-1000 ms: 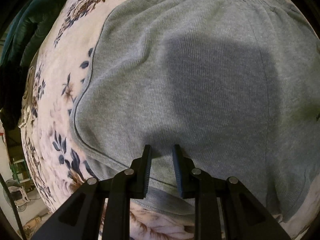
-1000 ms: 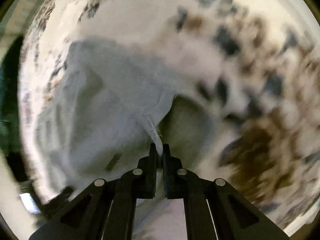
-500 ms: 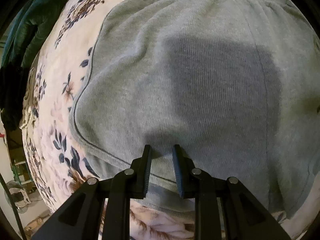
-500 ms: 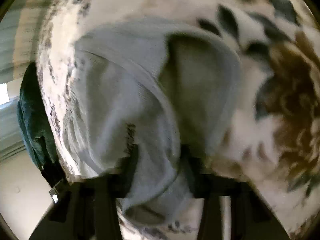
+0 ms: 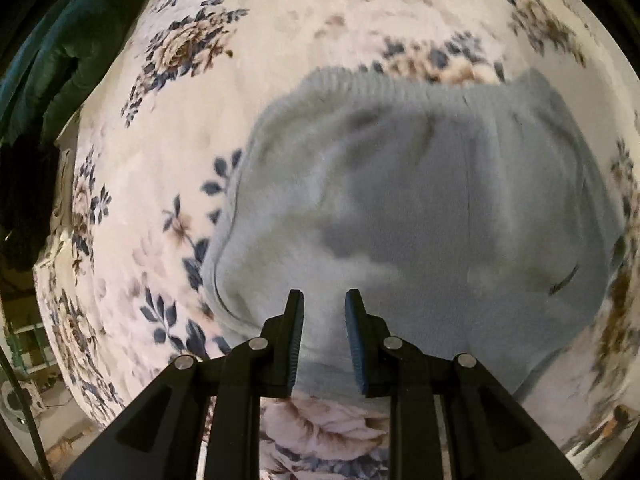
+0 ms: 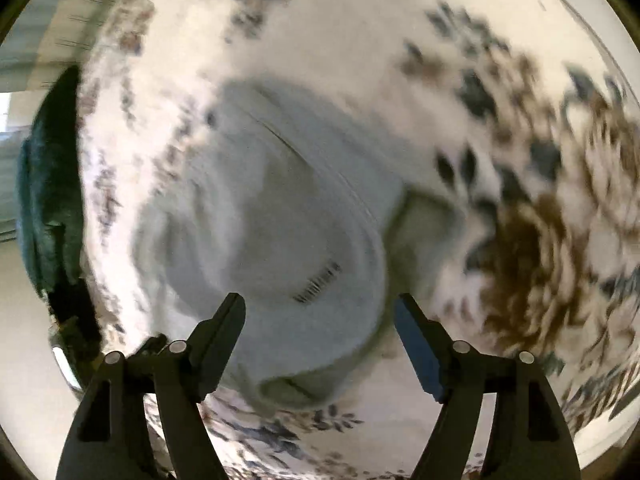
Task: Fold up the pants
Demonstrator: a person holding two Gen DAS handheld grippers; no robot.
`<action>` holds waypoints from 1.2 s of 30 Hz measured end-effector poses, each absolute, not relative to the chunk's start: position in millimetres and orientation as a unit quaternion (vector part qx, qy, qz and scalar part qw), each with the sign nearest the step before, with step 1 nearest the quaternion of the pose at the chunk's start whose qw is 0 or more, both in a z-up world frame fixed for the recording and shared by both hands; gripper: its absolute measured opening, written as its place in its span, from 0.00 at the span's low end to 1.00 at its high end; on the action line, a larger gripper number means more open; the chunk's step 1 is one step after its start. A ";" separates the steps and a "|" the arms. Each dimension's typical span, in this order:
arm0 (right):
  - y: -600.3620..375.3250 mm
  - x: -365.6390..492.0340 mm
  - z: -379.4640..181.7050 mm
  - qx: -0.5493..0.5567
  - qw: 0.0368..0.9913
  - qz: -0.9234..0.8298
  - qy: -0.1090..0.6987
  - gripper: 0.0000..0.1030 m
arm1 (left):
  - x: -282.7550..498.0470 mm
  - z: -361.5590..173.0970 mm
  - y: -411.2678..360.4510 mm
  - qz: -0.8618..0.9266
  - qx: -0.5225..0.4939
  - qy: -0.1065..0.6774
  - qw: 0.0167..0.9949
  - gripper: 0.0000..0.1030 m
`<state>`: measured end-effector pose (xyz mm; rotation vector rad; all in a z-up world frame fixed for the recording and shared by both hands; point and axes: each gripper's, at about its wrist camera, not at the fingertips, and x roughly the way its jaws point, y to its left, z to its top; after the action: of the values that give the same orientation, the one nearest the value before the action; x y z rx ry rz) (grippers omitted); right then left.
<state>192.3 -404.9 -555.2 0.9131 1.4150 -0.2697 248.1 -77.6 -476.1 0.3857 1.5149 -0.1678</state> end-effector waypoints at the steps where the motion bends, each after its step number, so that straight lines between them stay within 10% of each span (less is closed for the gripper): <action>1: -409.1 209.7 -552.5 0.397 0.661 -0.118 0.625 0.77 | 259.3 -475.4 -77.8 -0.072 0.168 0.681 0.709 0.19; 9: -461.3 278.4 -604.6 0.354 0.650 -0.138 0.658 0.77 | 305.2 -498.7 -106.9 -0.065 0.151 0.659 0.734 0.19; 20: -488.4 106.3 -683.4 0.602 0.602 -0.108 0.513 0.83 | 223.1 -544.6 -138.2 -0.124 0.121 0.702 0.691 0.19; 29: -460.3 135.2 -701.8 0.639 0.639 -0.026 0.427 0.84 | 217.2 -548.8 -138.3 -0.118 0.137 0.704 0.687 0.19; 32: -450.0 144.7 -693.0 0.599 0.660 -0.053 0.451 0.61 | 221.1 -542.9 -137.4 -0.113 0.140 0.702 0.690 0.19; 33: -447.0 146.9 -689.7 0.583 0.664 -0.065 0.464 0.26 | 220.5 -537.9 -132.8 -0.109 0.135 0.700 0.693 0.19; 34: -443.1 147.9 -683.7 0.572 0.668 -0.072 0.471 0.15 | 217.4 -532.6 -133.3 -0.102 0.132 0.697 0.698 0.19; 36: -435.1 147.5 -668.8 0.552 0.683 -0.087 0.470 0.14 | 219.6 -522.8 -120.3 -0.092 0.129 0.692 0.704 0.19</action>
<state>147.5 -435.1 -668.8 1.2367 1.0547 -0.1954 219.6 -120.3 -522.8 0.2870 1.5386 -0.2037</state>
